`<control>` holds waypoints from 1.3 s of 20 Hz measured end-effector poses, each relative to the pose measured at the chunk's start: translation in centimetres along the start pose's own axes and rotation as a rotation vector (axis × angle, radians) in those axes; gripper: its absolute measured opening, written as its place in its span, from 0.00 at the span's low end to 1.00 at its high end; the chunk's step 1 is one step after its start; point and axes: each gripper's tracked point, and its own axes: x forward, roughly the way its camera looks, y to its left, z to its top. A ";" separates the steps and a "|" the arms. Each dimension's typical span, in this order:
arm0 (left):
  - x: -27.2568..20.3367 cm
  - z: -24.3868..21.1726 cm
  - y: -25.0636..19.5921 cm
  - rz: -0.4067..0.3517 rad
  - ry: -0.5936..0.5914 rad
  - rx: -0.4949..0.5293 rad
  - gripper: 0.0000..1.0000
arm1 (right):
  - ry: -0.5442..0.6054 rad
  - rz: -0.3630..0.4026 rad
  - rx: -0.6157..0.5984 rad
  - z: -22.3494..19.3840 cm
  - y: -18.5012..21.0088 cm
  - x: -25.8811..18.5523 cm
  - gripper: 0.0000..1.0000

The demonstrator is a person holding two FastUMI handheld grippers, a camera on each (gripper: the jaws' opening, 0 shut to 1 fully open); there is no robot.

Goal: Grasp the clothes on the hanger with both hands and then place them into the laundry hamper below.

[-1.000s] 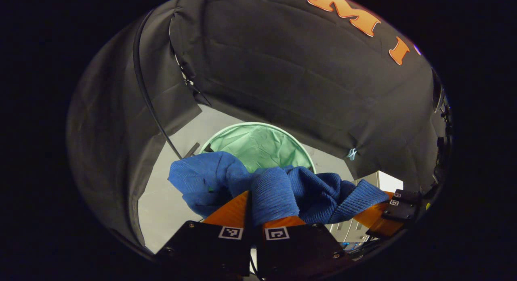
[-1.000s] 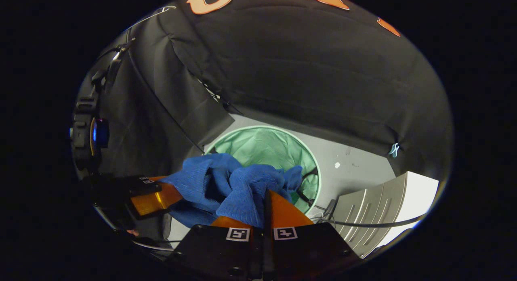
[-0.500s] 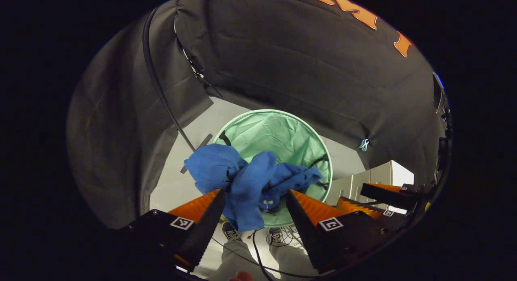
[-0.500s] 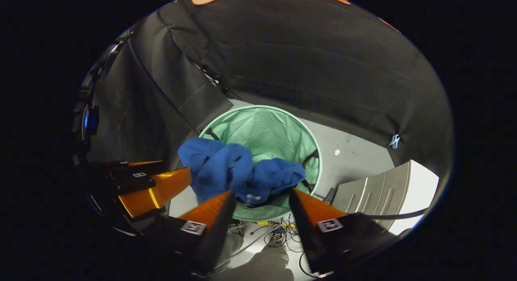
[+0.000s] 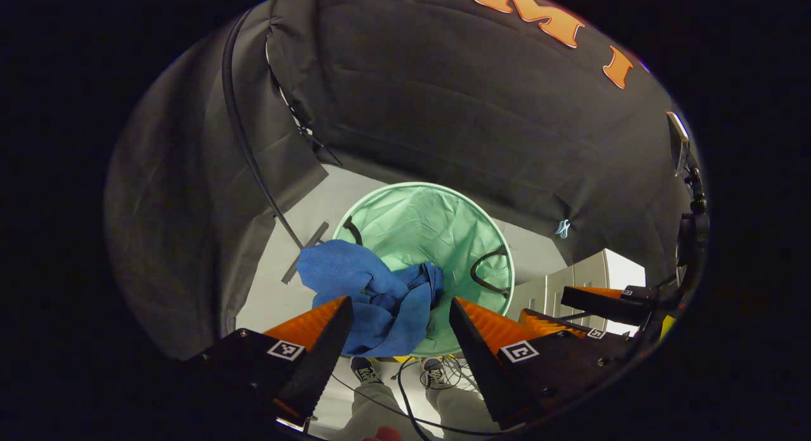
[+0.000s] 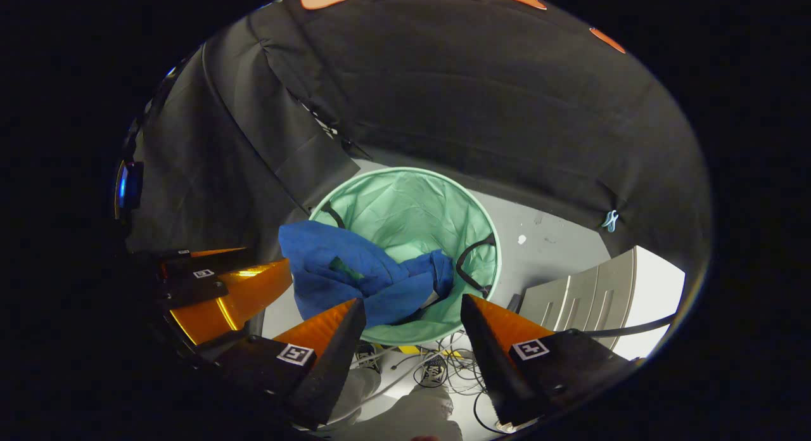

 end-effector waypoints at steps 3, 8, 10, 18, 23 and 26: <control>-2.0 2.6 0.2 -0.008 -0.082 0.001 0.97 | -0.110 -0.035 0.017 2.7 0.2 -2.6 0.98; -6.4 7.6 0.6 -0.018 -0.260 0.092 0.98 | -0.296 -0.083 0.038 7.4 0.9 -7.8 0.98; -9.3 9.6 0.2 -0.019 -0.330 0.102 0.98 | -0.380 -0.074 0.063 9.7 1.6 -10.8 0.98; -21.5 15.0 -3.2 -0.025 -0.655 0.038 0.96 | -0.671 -0.088 0.005 14.1 0.3 -25.4 0.98; -30.4 14.8 -4.9 0.001 -0.823 0.027 0.96 | -0.823 -0.009 -0.005 12.9 -0.4 -35.7 0.98; -35.9 14.5 -5.6 0.031 -0.936 0.023 0.95 | -0.906 0.014 -0.025 11.8 -1.2 -41.5 0.97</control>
